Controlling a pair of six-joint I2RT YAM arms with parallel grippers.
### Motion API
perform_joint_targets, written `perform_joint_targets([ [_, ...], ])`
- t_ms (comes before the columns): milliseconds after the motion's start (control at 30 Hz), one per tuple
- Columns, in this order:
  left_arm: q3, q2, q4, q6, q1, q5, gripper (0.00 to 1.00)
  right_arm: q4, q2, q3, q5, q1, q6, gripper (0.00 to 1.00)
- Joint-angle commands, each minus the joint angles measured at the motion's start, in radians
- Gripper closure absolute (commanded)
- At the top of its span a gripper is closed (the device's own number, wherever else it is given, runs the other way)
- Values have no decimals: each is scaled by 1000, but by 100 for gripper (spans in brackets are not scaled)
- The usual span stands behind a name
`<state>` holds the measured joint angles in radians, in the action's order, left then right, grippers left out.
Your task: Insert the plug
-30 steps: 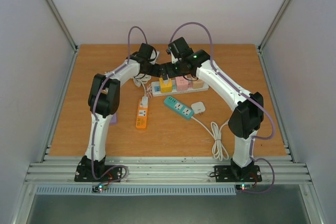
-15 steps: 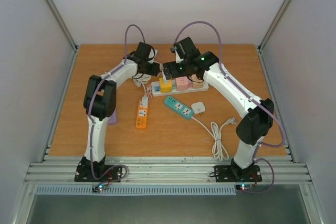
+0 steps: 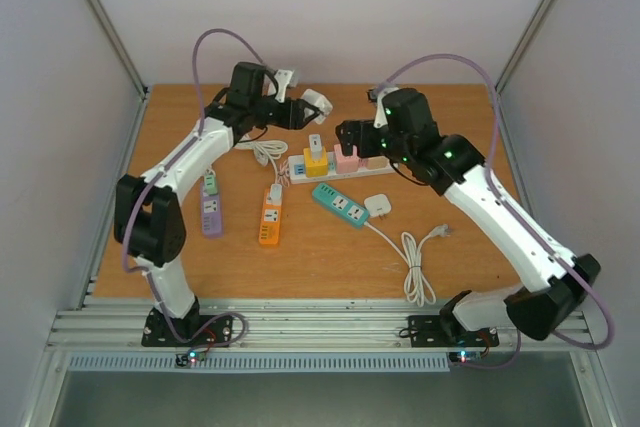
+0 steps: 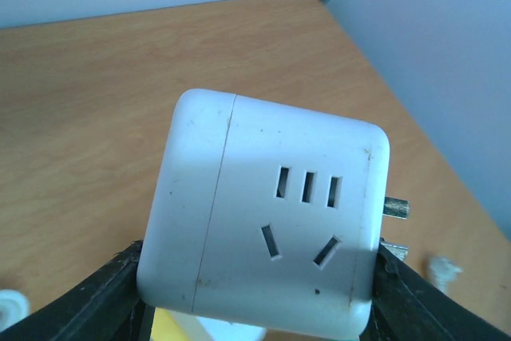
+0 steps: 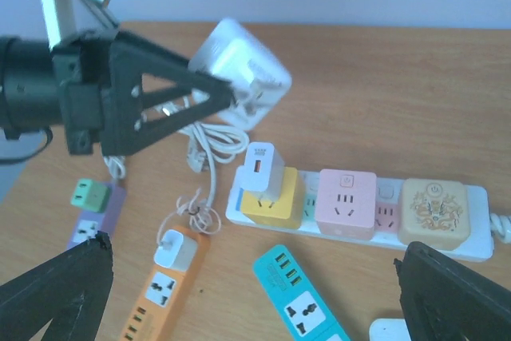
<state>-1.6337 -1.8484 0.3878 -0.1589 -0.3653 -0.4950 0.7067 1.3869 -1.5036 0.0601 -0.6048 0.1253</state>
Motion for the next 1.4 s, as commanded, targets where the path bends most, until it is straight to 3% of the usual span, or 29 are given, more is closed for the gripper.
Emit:
perform_joint_targets([
  [0, 153, 151, -215, -108, -9, -186, 56, -58, -91, 75, -20, 4, -95, 2],
  [133, 339, 297, -394, -74, -29, -247, 56, -92, -141, 100, -276, 4, -111, 2],
  [233, 423, 368, -441, -15, -40, -293, 56, -71, -149, 84, -431, 5, -122, 2],
  [533, 573, 520, -563, 221, -50, -419, 55, -21, -150, 75, -377, 4, -318, 2],
  [900, 605, 535, -649, 175, -52, -514, 54, -20, -75, 21, -517, 2, -355, 7],
  [1167, 630, 551, -645, 174, -52, -530, 52, -4, -7, -31, -469, -1, -424, 15],
  [1267, 641, 559, -634, 179, -52, -517, 52, -9, 11, -45, -460, -1, -444, 22],
  [1367, 655, 574, -628, 176, -52, -503, 49, -24, 14, -40, -469, 0, -441, 37],
])
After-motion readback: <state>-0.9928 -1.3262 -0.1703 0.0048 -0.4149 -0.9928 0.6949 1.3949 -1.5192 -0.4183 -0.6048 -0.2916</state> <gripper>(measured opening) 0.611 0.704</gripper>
